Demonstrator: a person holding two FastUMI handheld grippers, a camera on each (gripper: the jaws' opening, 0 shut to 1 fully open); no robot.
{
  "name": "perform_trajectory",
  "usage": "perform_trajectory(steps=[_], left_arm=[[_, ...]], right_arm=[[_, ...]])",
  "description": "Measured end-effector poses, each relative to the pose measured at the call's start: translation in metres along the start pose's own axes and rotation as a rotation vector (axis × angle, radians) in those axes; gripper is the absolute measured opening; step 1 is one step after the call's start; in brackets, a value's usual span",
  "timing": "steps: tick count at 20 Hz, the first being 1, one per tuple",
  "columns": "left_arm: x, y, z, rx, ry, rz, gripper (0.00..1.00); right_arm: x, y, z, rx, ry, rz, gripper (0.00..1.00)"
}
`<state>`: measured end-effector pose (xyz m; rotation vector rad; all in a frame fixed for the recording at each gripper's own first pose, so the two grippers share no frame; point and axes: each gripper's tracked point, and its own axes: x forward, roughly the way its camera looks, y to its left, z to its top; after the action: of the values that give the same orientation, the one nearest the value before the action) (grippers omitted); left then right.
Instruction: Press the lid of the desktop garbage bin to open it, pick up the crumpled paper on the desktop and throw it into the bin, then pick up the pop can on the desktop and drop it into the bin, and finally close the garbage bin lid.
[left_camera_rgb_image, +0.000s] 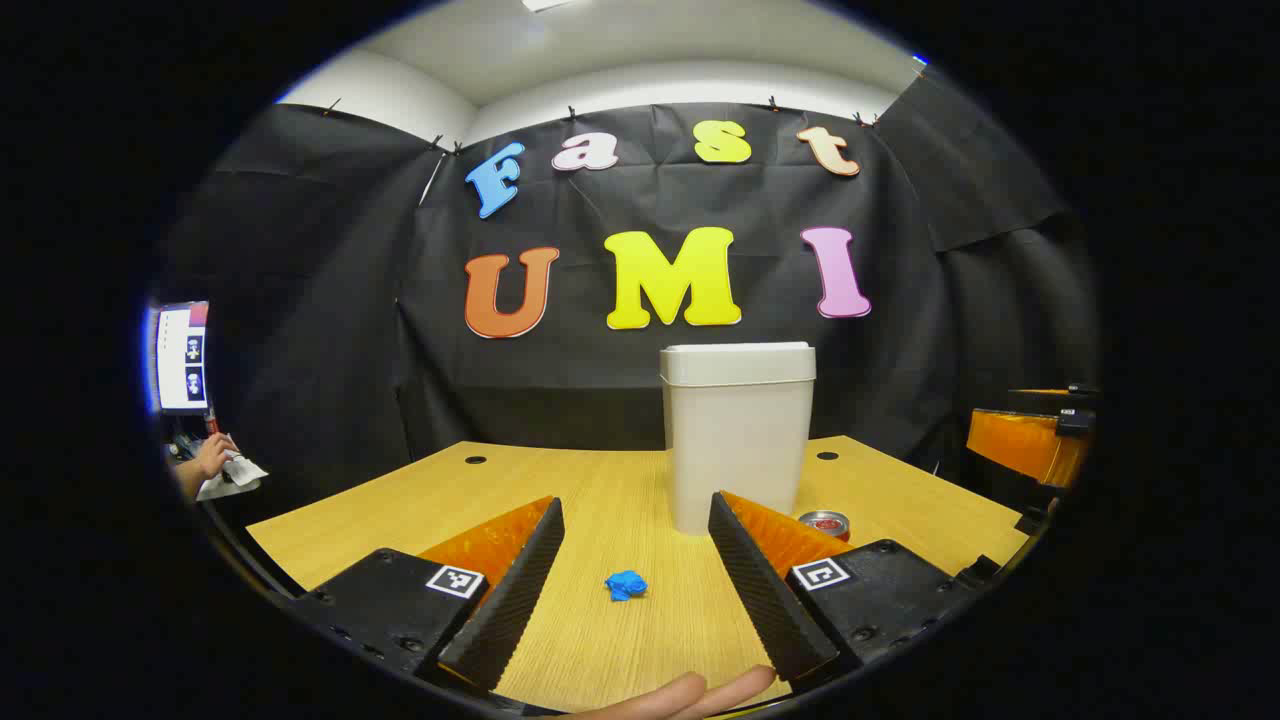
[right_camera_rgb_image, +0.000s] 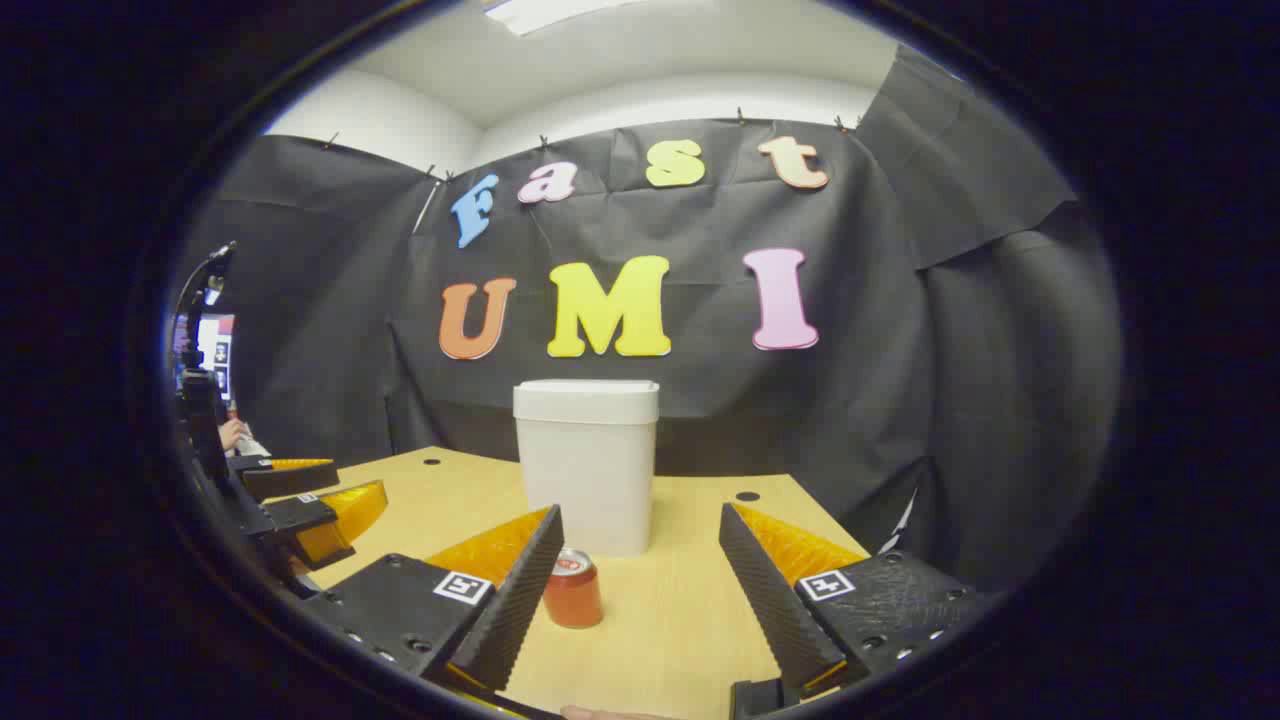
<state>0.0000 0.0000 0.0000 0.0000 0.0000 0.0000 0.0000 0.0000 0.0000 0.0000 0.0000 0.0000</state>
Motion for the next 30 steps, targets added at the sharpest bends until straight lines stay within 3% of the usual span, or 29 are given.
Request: perform_trajectory(steps=[7,30], left_arm=[[0.003,-0.004,-0.011,-0.017,0.036,-0.044,0.96],[0.004,-0.003,-0.021,0.029,0.044,-0.047,0.96]], right_arm=[[0.000,0.007,-0.002,-0.032,-0.002,0.013,0.99],[0.003,0.000,-0.002,-0.010,0.005,0.007,0.96]])
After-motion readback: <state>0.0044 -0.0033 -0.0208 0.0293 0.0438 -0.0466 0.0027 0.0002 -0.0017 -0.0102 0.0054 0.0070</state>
